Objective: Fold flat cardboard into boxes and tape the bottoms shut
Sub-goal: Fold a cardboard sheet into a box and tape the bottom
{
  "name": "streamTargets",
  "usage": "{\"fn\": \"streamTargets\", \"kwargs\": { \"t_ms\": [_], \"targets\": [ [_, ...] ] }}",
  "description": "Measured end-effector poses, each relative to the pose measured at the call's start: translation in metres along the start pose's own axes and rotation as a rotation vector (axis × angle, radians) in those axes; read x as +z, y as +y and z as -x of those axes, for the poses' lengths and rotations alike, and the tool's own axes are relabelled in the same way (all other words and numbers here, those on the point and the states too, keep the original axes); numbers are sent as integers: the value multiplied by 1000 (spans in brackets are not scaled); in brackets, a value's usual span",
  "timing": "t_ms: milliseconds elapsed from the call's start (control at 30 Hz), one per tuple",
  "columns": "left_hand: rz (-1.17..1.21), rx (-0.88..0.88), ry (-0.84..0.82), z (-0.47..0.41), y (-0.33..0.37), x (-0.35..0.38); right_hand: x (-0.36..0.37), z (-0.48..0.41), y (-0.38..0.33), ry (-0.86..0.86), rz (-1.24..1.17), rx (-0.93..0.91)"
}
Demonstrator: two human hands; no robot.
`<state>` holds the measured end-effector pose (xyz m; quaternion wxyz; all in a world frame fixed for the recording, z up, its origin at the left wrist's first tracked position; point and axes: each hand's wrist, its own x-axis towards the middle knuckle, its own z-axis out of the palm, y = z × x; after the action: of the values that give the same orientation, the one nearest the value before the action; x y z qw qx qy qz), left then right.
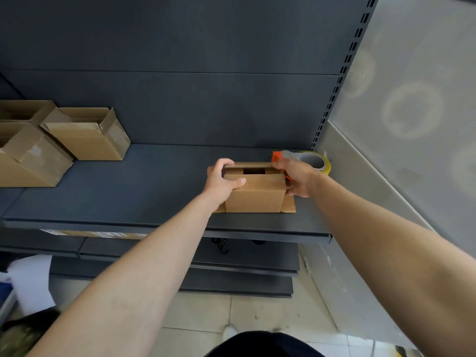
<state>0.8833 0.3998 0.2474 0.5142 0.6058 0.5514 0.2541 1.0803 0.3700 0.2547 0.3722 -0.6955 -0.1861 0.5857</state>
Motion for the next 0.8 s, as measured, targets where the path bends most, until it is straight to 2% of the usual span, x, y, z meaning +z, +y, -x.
{"fn": "streamTargets", "kwargs": {
  "t_ms": [133,267,467,500,567,633,800],
  "targets": [
    [-18,-4,-33,-2,0,1,2,-3,4,5,47,-43],
    [-46,-2,12,-8,1,6,6,-3,3,38,65,-51],
    [-305,74,60,-24,9,15,-1,-4,8,34,117,-85],
    [-299,73,52,-27,9,15,-5,-4,9,75,89,-129],
    [-270,62,40,-30,7,14,-16,-8,10,297,110,-240],
    [-250,49,41,-31,5,14,-31,-23,9,461,328,-269],
    [-266,2,95,-31,9,19,-55,-53,13,393,913,-96]
  ]
}}
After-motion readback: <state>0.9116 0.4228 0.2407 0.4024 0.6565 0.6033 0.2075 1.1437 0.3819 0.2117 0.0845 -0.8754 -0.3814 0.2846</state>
